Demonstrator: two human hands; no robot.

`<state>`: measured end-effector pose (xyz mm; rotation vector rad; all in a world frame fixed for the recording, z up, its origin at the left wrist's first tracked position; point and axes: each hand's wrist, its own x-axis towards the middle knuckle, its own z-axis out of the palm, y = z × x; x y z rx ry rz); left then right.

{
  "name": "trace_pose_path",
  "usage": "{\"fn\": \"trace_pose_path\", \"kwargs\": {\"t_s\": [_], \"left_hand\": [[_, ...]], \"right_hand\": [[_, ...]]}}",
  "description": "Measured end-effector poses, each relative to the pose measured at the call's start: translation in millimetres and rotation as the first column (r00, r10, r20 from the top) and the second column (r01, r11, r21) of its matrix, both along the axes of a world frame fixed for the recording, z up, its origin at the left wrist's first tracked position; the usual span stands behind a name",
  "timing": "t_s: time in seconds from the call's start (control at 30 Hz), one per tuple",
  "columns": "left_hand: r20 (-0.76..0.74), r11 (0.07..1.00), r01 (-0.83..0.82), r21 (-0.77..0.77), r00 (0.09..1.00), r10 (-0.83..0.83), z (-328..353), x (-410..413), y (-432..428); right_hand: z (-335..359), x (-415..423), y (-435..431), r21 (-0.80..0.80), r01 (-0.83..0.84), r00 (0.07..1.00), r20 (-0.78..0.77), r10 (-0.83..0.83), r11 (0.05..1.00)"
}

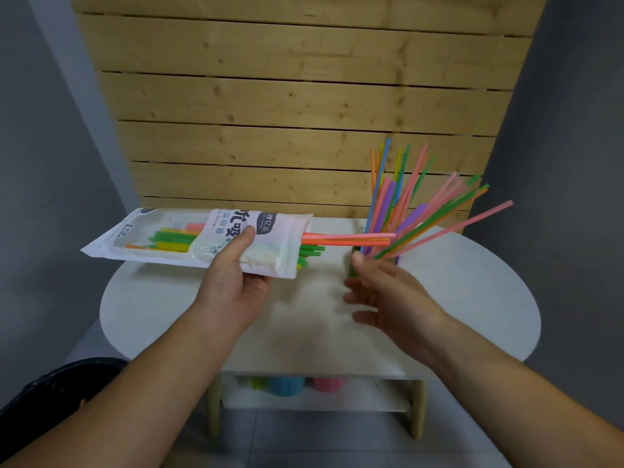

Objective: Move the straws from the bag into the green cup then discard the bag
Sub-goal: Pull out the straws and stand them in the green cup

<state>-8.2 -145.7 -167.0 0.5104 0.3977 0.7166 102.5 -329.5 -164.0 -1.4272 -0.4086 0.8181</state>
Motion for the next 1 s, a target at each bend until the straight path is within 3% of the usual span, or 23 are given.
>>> {"fn": "trace_pose_path", "kwargs": {"t_s": [0.13, 0.23, 0.4, 0.77, 1.0], "left_hand": [[-0.009, 0.999, 0.029, 0.031, 1.0, -0.028, -3.3, 0.5, -4.8], [-0.021, 0.998, 0.048, 0.046, 0.999, -0.047, -7.8, 1.3, -7.6], [-0.028, 0.998, 0.052, 0.04, 0.998, -0.051, -10.5, 0.6, -4.1], [-0.041, 0.999, -0.026, -0.046, 0.999, 0.025, -5.4, 0.1, 4.0], [-0.041, 0.995, -0.069, -0.07, 0.997, 0.066, -4.0, -1.0, 12.9]], "right_hand": [[-0.1, -10.7, 18.6, 0.056, 0.07, 0.997, 0.023, -0.071, 0.996], [3.9, -11.0, 29.8, 0.2, 0.227, 0.974, -0.036, -0.225, 0.953], [8.4, -9.0, 30.2, 0.305, 0.316, 0.948, -0.13, -0.29, 0.898], [23.2, 31.8, -18.6, 0.399, 0.32, 0.916, 0.102, -0.388, 0.86], [28.8, 54.9, -47.1, 0.396, 0.404, 0.828, 0.224, -0.513, 0.825]]}}
